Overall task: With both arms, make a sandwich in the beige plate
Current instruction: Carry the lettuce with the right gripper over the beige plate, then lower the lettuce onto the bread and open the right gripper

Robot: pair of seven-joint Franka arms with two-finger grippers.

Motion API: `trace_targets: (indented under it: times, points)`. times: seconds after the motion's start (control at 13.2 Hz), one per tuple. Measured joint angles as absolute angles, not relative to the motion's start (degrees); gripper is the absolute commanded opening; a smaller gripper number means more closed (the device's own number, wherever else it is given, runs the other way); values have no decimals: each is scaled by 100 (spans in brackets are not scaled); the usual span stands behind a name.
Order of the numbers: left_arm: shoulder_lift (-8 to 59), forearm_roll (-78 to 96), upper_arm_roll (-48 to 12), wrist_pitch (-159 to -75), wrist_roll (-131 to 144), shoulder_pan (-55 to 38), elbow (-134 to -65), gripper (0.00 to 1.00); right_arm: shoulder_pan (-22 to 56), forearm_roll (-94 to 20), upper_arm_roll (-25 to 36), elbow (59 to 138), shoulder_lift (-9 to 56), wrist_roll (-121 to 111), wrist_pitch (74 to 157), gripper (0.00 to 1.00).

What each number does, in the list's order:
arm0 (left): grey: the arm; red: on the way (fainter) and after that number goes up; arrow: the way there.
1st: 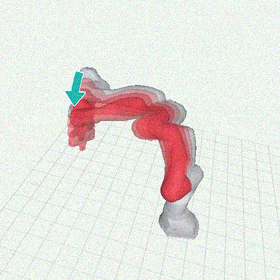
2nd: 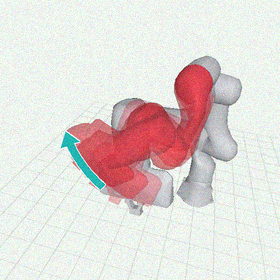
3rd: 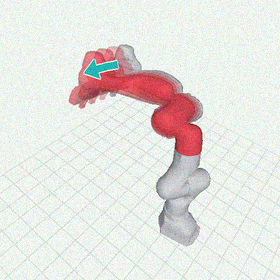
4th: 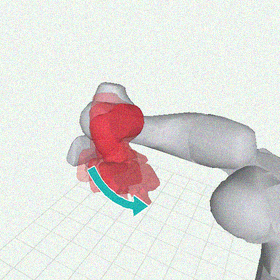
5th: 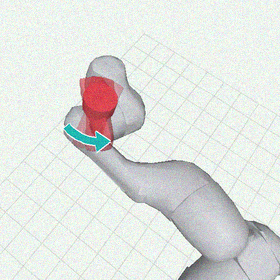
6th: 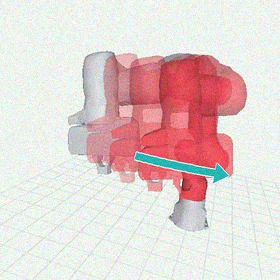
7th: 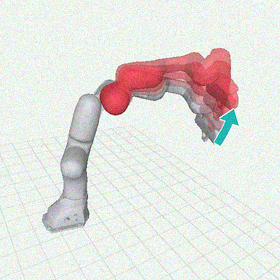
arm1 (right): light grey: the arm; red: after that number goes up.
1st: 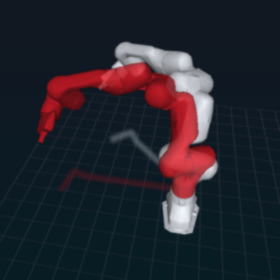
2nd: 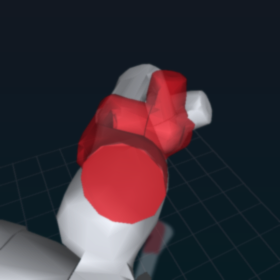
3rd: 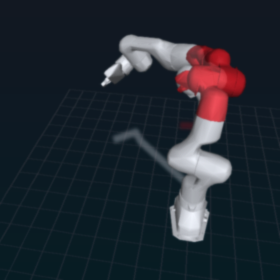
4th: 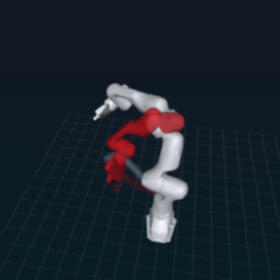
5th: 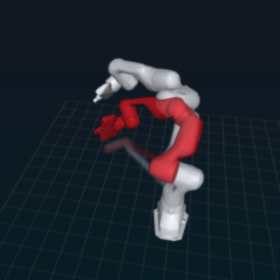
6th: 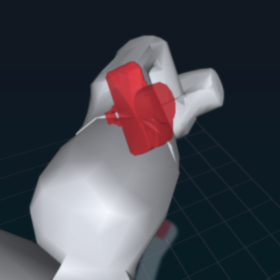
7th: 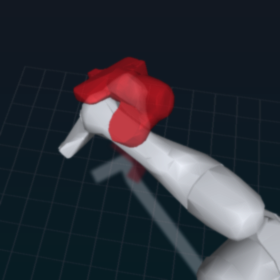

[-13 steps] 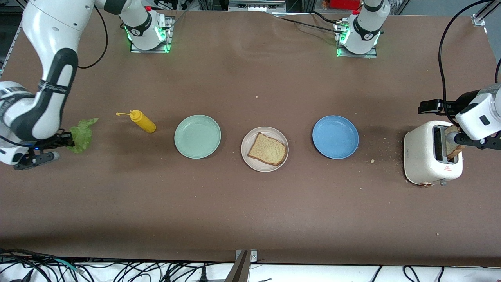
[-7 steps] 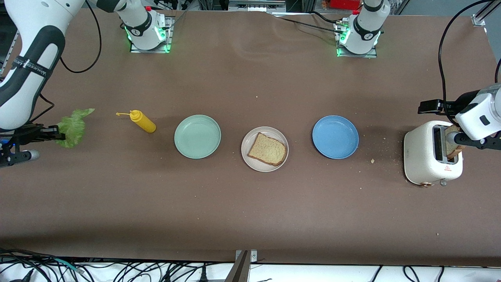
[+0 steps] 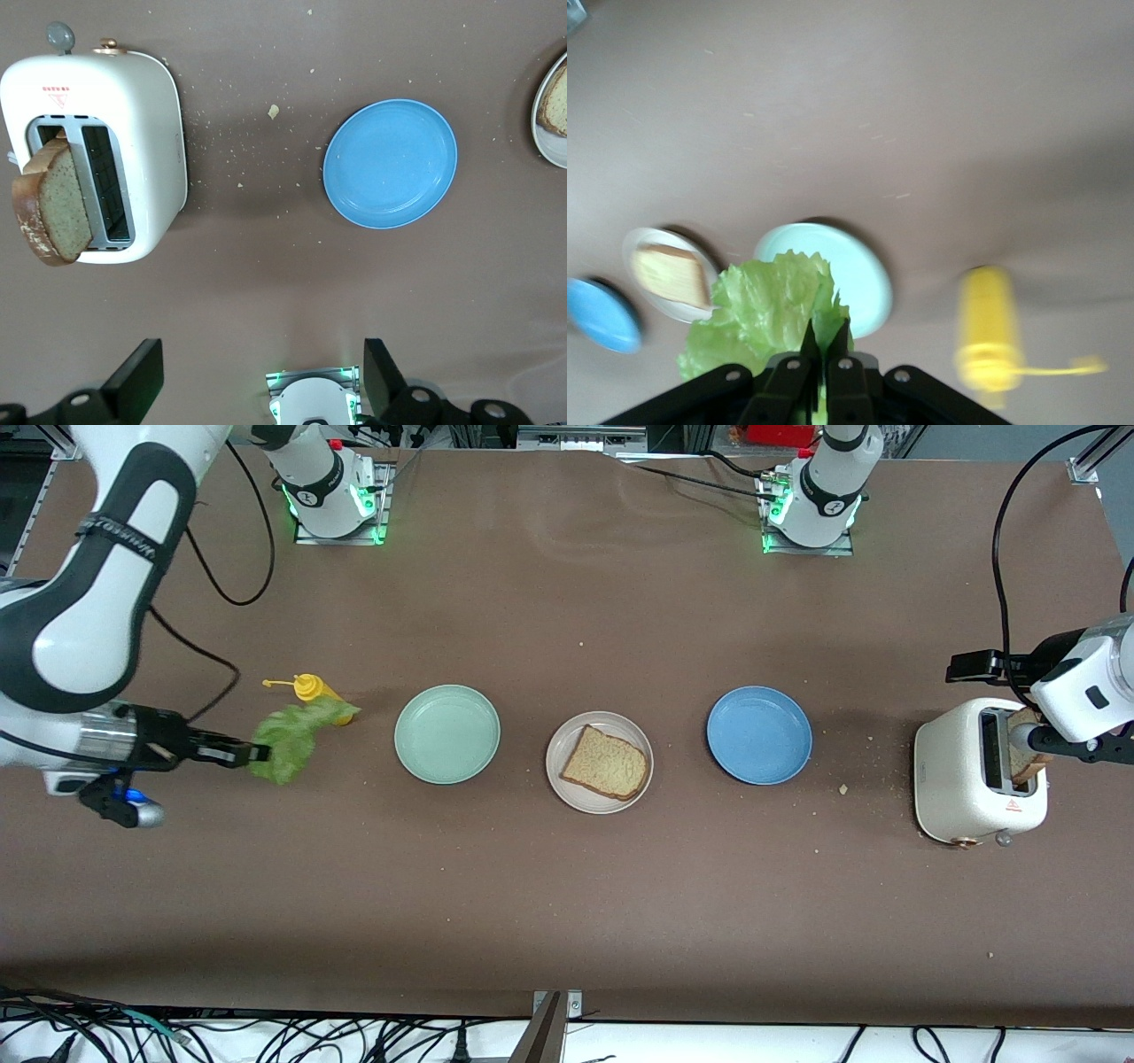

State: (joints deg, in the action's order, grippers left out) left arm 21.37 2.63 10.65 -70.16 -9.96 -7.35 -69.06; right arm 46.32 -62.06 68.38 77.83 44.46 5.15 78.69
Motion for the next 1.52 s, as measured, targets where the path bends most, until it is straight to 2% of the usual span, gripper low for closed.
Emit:
trace_targets:
  times: [0.38, 0.83, 1.06, 1.37, 1.52]
  points:
    - [2137, 263, 1065, -7016, -996, -735, -6909, 99, 5040, -6888, 6020, 7768, 4460, 3262, 8859, 0]
    - [2139, 263, 1066, -7020, -996, -735, -6914, 99, 5086, -7017, 4160, 7750, 4493, 5525, 10801, 0]
    - [2139, 263, 1066, -7025, -996, -735, -6914, 99, 5145, -7015, 3568, 7755, 4627, 5911, 11282, 0]
    - [2139, 263, 1066, -7027, -996, -735, -6914, 99, 5520, -7014, 3268, 7758, 5011, 6057, 12011, 0]
    - [2139, 263, 1066, -7028, -996, -735, -6914, 99, 5677, -7014, 3256, 7760, 5191, 6069, 12099, 0]
